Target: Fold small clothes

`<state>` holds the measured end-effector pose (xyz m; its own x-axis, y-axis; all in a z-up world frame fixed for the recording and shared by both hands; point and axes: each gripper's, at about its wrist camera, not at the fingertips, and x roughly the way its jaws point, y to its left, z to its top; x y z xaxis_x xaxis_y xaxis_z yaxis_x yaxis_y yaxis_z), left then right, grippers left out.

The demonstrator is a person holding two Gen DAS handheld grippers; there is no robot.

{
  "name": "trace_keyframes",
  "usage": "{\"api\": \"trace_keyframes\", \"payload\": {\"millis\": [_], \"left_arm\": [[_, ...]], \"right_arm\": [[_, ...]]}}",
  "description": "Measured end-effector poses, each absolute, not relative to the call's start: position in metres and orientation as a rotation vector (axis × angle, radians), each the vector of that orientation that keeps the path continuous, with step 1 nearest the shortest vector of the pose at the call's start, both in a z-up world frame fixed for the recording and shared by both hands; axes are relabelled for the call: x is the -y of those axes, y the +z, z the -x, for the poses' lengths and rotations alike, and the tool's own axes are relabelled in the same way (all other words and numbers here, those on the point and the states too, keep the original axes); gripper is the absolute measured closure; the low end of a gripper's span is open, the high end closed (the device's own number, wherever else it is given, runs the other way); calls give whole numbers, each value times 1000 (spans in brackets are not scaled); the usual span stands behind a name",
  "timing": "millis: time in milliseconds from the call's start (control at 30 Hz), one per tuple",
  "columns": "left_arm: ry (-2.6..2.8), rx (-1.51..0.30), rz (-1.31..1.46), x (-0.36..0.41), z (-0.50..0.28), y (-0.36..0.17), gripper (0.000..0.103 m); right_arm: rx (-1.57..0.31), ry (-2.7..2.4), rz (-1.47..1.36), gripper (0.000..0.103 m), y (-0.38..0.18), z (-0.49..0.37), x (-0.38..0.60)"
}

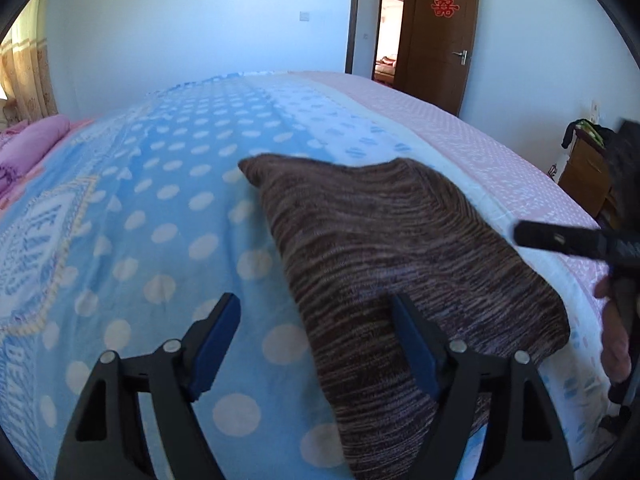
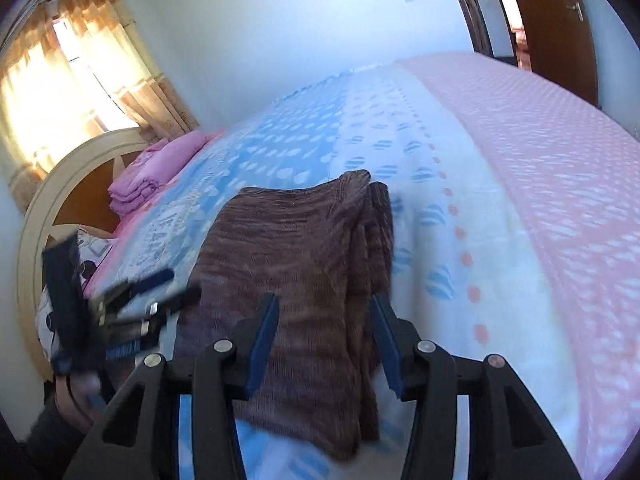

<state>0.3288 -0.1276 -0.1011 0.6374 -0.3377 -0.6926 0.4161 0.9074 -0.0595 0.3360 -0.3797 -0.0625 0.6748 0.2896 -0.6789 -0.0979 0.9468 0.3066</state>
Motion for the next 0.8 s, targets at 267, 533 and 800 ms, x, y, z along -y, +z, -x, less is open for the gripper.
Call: {"api": "trace_keyframes", "payload": {"millis": [267, 533, 800], "left_arm": [[-475, -859, -72, 136, -324, -127, 9], [-451, -811, 1, 123, -331, -107, 8], [-324, -798, 24, 123, -368, -97, 0]], "right_arm": [[-855, 113, -254, 96, -85, -354, 388], [-842, 121, -152, 79, -74, -356, 378], [-917, 110, -170, 76, -73, -421, 380]]}}
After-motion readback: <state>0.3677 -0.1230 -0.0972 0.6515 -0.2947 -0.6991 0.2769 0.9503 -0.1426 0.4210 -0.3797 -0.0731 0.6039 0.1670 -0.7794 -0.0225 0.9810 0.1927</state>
